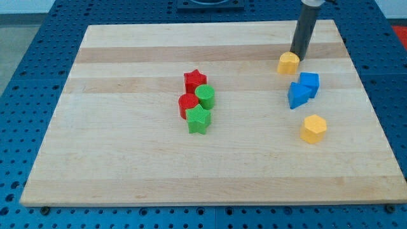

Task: Move the yellow heart to the top left of the blue cube

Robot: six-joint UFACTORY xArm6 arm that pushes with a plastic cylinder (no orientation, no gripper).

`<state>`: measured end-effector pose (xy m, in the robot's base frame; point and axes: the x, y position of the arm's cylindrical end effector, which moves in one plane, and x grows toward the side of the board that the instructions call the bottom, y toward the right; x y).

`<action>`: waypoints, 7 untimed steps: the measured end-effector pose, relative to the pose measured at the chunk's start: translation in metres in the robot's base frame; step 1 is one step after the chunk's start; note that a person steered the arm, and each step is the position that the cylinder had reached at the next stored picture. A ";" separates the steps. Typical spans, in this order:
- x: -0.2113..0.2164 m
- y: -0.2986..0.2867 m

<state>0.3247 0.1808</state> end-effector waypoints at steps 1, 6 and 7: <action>-0.004 0.000; 0.025 -0.021; 0.015 -0.021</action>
